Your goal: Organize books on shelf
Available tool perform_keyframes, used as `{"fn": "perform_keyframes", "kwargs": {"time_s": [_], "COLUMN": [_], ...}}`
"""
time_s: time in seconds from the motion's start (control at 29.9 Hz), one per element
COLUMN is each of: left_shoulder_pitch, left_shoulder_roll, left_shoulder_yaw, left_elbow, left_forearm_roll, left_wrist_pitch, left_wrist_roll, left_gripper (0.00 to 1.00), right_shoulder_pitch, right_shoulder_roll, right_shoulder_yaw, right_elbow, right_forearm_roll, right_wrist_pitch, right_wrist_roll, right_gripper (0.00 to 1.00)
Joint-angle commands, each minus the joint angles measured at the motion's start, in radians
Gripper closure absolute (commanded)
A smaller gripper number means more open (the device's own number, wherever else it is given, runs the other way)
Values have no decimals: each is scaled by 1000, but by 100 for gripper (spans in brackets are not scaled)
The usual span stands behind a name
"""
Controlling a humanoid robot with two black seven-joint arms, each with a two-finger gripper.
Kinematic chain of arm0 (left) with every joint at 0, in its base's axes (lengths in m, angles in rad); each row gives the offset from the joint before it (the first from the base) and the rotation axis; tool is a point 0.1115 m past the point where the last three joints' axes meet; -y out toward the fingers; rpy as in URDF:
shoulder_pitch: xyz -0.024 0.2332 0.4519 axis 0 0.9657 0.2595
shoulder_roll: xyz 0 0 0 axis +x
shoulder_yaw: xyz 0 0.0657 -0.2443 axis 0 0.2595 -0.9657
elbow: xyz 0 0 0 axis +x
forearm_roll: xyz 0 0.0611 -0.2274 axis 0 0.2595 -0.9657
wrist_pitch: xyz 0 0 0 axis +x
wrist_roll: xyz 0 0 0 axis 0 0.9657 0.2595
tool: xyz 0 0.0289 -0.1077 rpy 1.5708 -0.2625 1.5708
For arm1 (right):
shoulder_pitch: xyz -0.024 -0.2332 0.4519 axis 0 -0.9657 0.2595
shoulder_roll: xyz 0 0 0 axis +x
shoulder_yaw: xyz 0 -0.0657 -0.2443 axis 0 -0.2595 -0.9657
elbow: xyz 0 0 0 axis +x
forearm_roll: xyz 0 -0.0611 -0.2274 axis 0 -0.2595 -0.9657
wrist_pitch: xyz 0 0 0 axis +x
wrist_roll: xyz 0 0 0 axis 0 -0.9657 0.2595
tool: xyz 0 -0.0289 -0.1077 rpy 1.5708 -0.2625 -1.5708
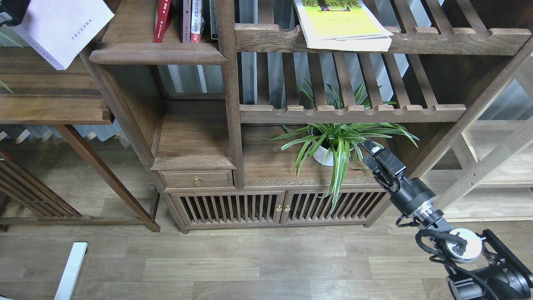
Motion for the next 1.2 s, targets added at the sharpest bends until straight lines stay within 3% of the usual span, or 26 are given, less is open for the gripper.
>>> {"fn": "perform_keyframes", "kwargs": {"time_s": [0.0,0.27,0.5,1.17], "left_shoulder_pitch": [-75,-258,-318,-543], "left_shoulder_roll": [-10,-21,-70,-156], "left_shoulder_yaw": [67,242,265,450], "left_elbow": [9,19,43,287], "left_forearm_roll": [7,8,10,24], "left_wrist_pitch": [48,218,314,309], "left_wrist_roll": [2,2,1,4], "left_gripper": [95,95,95,91], "right_shoulder_pitch": [-1,-20,-72,-95], "right_shoulder_roll": [-1,-19,-22,-64], "right_shoulder_yaw": [-11,3,8,26], "right_elbow": [1,0,0,1], "right_forearm_roll": [1,1,2,7], "right_wrist_pitch": [0,0,0,0], "right_wrist_roll": [1,-2,-3,-2], "right_gripper": [12,12,12,13]}}
